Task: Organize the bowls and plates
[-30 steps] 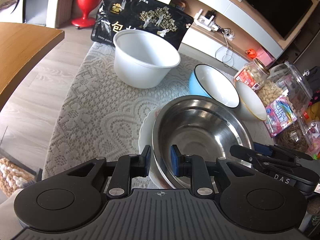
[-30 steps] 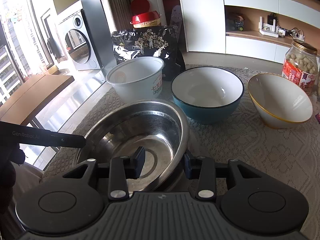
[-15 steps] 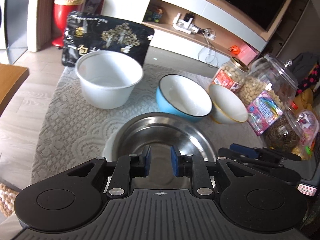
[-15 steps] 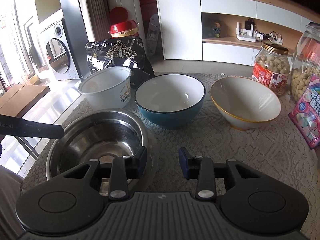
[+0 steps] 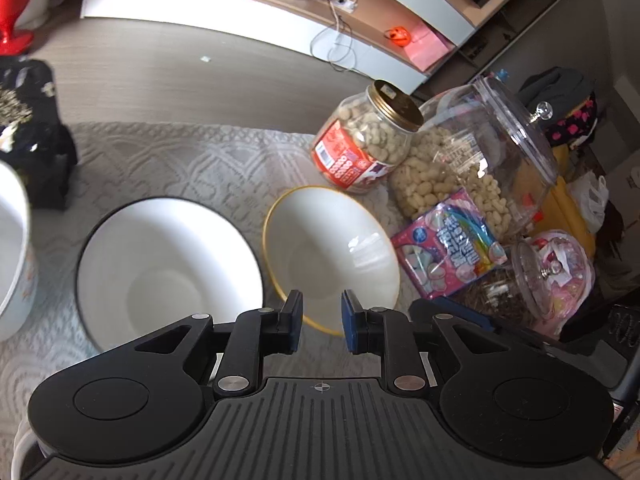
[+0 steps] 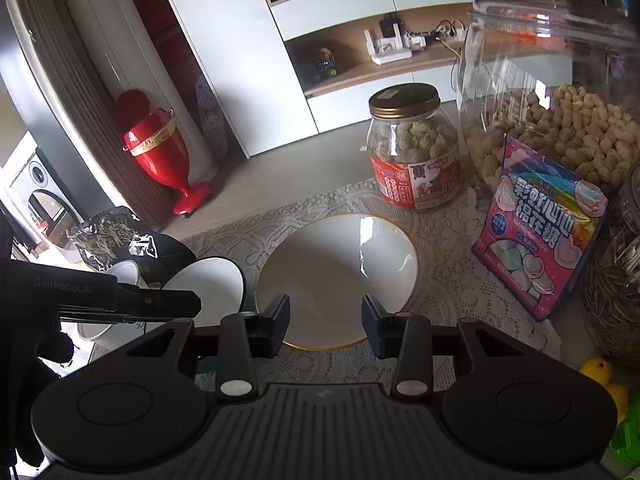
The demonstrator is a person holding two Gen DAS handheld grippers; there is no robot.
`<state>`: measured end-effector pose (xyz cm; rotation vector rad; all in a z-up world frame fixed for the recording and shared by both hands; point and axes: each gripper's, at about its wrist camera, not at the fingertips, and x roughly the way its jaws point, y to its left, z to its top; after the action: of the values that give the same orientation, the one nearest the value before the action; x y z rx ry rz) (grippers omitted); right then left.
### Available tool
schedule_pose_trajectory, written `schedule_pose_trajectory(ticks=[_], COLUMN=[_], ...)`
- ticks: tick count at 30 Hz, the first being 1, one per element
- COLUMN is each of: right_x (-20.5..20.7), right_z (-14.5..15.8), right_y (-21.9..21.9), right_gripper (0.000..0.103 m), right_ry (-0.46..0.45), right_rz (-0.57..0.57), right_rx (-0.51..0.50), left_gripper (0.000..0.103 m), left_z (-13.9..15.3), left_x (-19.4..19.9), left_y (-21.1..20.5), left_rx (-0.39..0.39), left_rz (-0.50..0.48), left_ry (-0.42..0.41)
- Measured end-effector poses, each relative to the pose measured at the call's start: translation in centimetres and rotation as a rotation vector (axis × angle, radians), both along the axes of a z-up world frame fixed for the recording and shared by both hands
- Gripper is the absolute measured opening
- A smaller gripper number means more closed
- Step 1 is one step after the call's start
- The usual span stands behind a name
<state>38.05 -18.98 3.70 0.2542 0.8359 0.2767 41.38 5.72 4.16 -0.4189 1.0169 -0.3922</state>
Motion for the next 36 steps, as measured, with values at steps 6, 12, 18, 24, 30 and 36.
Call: schedule_pose_trajectory(ticks=[6,12,18,24,30,36], right_x=[3.4,4.7,6.2,6.2,6.3,4.7], right_z=[-2.9,-6.2,-9.4,-9.5,-9.5,-8.6], right_y=[-0.9,-1.5,-2.4,-1.7,-1.5,-3.3], right_gripper=[0.042,0.043,0.042,0.025,0.019,0.020], right_ry=[0.011,0.078,0.213,0.188,0.175,0.255], right_rz=[-0.099,-0.065,-0.070,-0.037,-0.027,-0.043], right_rx=[-0.036,-0.010,0.114,0.121,0.089,0.097], left_gripper=[0.023,0.023,0.024,0.031,0.029,0.025], left_z=[-0.7,-3.3,-6.2,-7.6,-6.9,-5.9], left_x=[6.6,10.7,12.2,12.0,10.7,6.5], left_y=[-2.2,-4.2,-5.2,-6.5,-7.4,-9.1], left_rx=[0.168,0.289,0.344,0.365,0.412,0.395], left_rz=[-0.034,-0.082,-0.112,-0.129,-0.068,-0.124], left_ry=[-0.006,0.057,0.133,0.137,0.145,0.180])
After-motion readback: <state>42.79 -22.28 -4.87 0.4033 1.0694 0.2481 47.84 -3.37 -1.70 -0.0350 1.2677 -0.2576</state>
